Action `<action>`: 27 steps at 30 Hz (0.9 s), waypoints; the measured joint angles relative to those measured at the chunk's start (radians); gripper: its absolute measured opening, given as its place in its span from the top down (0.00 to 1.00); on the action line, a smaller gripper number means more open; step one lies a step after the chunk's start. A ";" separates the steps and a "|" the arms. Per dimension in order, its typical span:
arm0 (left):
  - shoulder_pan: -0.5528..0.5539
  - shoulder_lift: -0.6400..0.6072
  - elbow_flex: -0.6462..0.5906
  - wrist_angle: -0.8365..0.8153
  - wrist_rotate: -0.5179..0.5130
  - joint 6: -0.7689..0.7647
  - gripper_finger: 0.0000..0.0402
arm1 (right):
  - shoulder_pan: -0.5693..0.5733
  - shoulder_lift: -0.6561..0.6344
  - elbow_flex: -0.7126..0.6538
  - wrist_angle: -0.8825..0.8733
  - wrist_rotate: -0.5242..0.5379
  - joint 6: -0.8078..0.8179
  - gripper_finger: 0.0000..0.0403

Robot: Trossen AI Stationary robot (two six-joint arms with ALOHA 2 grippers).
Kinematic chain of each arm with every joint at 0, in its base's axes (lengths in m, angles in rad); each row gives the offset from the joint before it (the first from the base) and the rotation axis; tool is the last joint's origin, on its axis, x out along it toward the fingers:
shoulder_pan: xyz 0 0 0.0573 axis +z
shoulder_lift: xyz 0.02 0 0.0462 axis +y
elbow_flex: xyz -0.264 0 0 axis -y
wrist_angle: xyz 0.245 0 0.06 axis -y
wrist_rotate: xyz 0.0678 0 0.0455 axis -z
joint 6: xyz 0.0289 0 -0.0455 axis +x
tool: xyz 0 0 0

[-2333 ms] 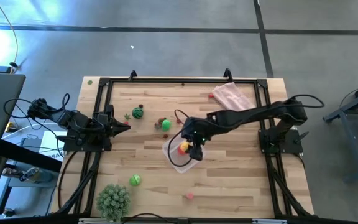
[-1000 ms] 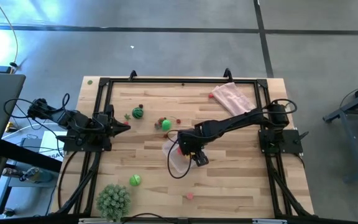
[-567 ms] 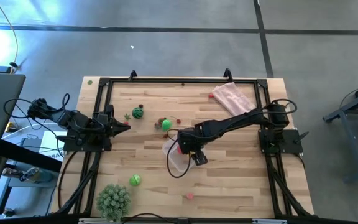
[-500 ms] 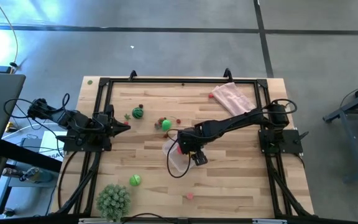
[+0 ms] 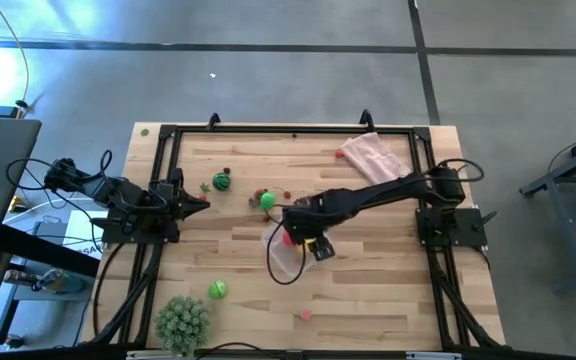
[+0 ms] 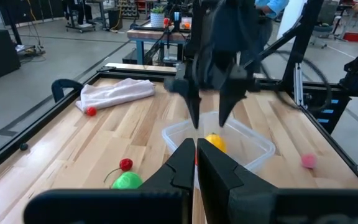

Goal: Pick and placing Produce into tupperware
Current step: Put the red cherry into the transparent container

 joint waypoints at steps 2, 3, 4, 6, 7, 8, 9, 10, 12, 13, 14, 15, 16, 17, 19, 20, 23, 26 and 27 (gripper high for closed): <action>0.000 0.000 0.000 0.000 0.000 0.000 0.98 | -0.009 0.000 0.063 -0.036 0.028 -0.014 0.36; 0.000 0.000 0.000 0.000 0.000 0.000 0.98 | -0.017 0.000 0.095 -0.061 0.045 -0.016 0.36; 0.000 0.000 0.000 0.000 0.000 0.000 0.98 | -0.027 0.000 0.126 -0.087 0.064 -0.018 0.36; 0.000 0.000 0.000 0.000 0.000 0.000 0.98 | -0.056 0.000 0.190 -0.126 0.108 -0.032 0.36; 0.000 0.000 0.000 0.000 0.000 0.000 0.98 | -0.075 0.000 0.221 -0.147 0.136 -0.035 0.36; 0.000 0.000 0.000 0.000 0.000 0.000 0.98 | -0.096 0.000 0.250 -0.171 0.161 -0.037 0.36; 0.000 0.000 0.000 0.000 0.000 0.000 0.98 | -0.121 0.000 0.280 -0.193 0.179 -0.039 0.36; 0.000 0.000 0.000 0.000 0.000 0.000 0.98 | -0.149 0.000 0.311 -0.212 0.189 -0.037 0.36; 0.000 0.000 0.000 0.000 0.000 0.000 0.98 | -0.209 -0.001 0.365 -0.236 0.191 -0.019 0.36; 0.000 0.000 0.000 0.000 0.000 0.000 0.98 | -0.241 -0.001 0.391 -0.253 0.182 -0.004 0.36; 0.000 0.000 0.000 0.000 0.000 0.000 0.98 | -0.272 -0.001 0.412 -0.267 0.168 0.015 0.36; 0.000 0.000 0.000 0.000 0.000 0.000 0.98 | -0.304 -0.001 0.430 -0.278 0.151 0.030 0.36; 0.000 0.000 0.000 0.000 0.000 0.000 0.98 | -0.333 -0.001 0.445 -0.286 0.131 0.046 0.36; 0.000 0.000 0.000 0.000 0.000 0.000 0.98 | -0.362 -0.001 0.455 -0.295 0.113 0.061 0.36; 0.000 0.000 0.000 0.000 0.000 0.000 0.98 | -0.417 -0.001 0.470 -0.312 0.074 0.088 0.36; 0.000 0.000 0.000 0.000 0.000 0.000 0.98 | -0.442 -0.001 0.472 -0.313 0.054 0.104 0.36; 0.000 0.000 0.000 0.000 0.000 0.000 0.98 | -0.509 -0.001 0.471 -0.316 -0.009 0.150 0.36; 0.000 0.000 0.000 0.000 0.000 0.000 0.98 | -0.560 -0.001 0.471 -0.347 -0.031 0.218 0.36; 0.000 0.000 0.000 0.000 0.000 0.000 0.98 | -0.574 -0.001 0.471 -0.361 -0.029 0.251 0.36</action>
